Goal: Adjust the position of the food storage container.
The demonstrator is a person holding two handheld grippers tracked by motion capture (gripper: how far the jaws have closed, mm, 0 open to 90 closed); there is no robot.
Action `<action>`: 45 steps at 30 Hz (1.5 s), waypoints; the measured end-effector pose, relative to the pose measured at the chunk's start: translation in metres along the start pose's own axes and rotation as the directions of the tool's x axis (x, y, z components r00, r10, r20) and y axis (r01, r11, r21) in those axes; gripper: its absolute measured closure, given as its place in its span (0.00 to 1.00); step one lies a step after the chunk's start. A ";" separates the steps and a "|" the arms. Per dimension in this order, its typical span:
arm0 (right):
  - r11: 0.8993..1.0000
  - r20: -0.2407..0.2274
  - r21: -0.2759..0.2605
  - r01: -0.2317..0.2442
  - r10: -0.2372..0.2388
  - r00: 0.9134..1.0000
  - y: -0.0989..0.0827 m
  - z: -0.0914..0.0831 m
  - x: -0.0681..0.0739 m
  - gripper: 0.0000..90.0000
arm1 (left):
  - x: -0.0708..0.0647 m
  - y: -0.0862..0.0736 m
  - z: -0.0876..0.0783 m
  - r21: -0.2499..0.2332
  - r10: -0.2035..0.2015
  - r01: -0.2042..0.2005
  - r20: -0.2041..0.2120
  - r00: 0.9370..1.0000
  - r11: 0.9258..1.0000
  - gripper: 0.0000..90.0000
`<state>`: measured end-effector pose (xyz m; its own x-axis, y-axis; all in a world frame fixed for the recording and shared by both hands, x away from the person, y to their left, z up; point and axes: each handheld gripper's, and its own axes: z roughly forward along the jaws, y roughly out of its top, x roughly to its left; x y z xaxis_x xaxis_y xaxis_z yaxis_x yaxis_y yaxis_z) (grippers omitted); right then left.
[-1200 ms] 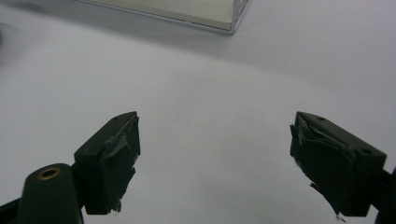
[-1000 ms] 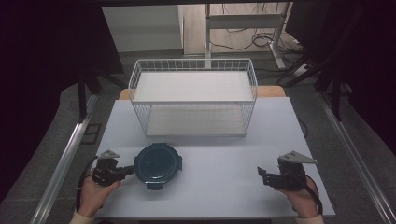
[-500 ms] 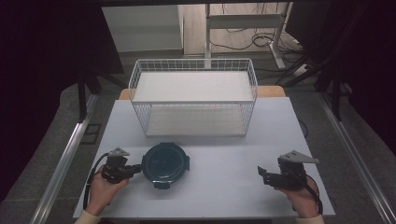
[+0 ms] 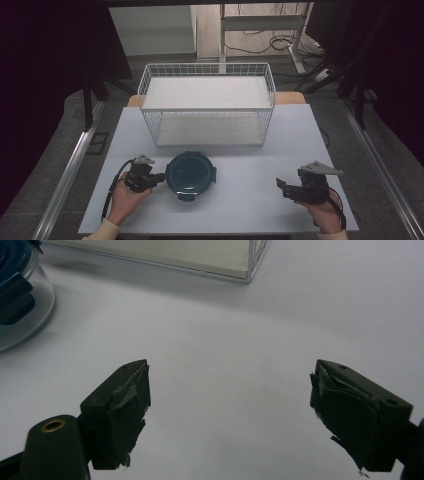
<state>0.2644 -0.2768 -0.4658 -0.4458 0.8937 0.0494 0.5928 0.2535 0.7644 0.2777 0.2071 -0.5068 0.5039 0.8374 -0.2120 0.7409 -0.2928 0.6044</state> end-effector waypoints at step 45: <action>0.999 -0.040 -0.037 -0.005 0.003 0.999 0.002 -0.006 0.004 0.18 | -0.019 0.018 -0.001 -0.118 0.041 -0.033 0.066 0.997 0.992 0.95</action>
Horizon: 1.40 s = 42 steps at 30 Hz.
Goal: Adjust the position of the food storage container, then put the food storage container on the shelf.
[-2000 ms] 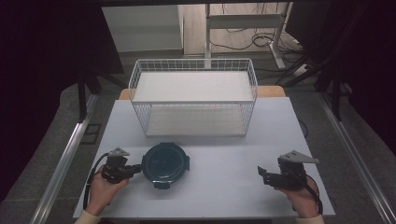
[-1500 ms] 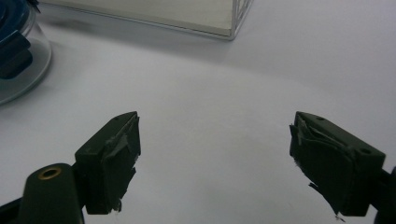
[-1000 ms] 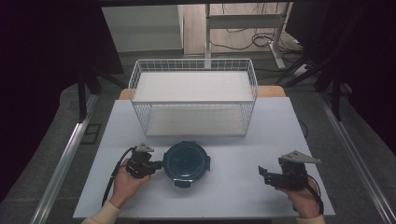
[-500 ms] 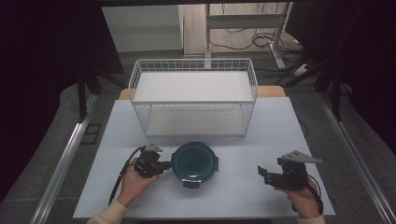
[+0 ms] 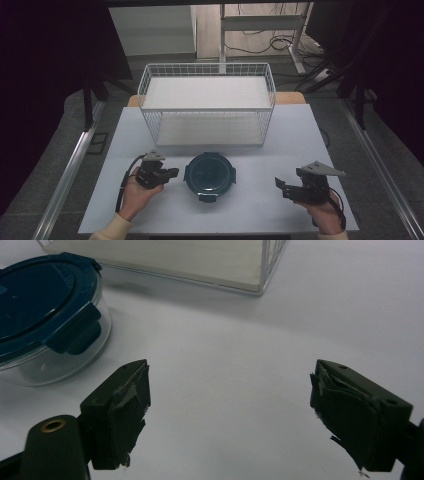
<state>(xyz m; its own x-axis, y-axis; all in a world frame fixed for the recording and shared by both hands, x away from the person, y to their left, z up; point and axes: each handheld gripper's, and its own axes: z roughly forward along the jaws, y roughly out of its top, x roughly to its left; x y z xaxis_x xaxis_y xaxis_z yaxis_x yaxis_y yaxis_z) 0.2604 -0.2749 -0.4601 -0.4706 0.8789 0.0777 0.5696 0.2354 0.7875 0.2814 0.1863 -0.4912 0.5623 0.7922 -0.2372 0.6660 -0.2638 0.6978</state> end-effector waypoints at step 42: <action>0.998 -0.251 -0.058 -0.002 -0.013 0.968 0.012 0.020 0.033 0.18 | -0.008 -0.006 -0.024 -0.044 -0.151 0.157 0.109 0.982 0.987 0.27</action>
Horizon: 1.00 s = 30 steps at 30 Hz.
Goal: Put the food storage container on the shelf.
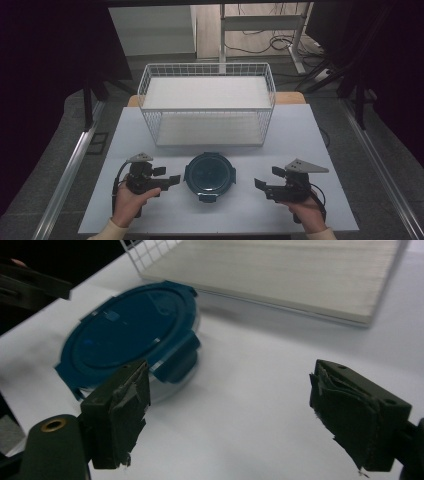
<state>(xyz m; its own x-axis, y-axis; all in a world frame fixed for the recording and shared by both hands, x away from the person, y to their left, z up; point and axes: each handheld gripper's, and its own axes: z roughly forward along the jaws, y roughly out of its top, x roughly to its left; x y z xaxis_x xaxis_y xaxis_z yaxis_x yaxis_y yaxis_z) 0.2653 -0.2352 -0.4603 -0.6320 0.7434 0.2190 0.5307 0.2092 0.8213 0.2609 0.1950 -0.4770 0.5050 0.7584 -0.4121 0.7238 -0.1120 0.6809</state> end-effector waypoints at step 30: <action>0.988 -0.131 0.112 -0.104 0.119 0.984 0.027 0.066 0.025 0.11 | -0.009 0.004 0.018 -0.001 -0.089 0.089 0.062 0.994 0.996 0.15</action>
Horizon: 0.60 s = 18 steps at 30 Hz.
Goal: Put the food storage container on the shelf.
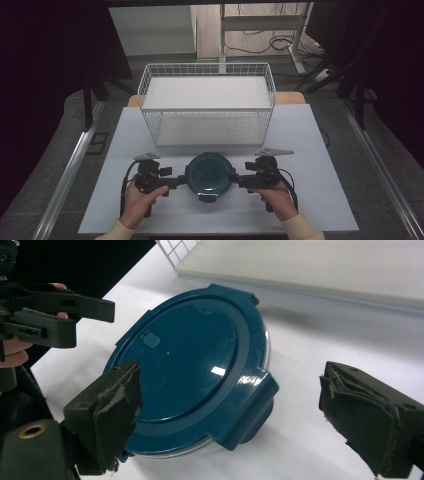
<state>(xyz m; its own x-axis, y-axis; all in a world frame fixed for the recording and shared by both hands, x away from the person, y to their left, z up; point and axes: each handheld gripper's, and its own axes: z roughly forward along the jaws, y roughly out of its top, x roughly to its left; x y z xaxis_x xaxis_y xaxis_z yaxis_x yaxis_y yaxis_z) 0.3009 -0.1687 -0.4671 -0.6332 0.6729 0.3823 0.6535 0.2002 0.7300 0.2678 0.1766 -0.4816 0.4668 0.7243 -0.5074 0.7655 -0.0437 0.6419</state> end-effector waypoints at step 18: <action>0.983 -0.063 0.093 -0.160 0.167 0.984 -0.009 0.033 -0.010 0.08 | 0.018 0.000 0.026 0.058 -0.146 0.140 0.122 0.982 0.988 0.17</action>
<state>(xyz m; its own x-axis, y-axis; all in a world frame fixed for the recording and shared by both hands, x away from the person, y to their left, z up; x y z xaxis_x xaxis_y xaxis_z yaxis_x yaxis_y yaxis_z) 0.3151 -0.1536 -0.4962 -0.5402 0.6509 0.5333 0.7822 0.1547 0.6035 0.2876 0.1719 -0.5057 0.4002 0.6335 -0.6622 0.8479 0.0182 0.5299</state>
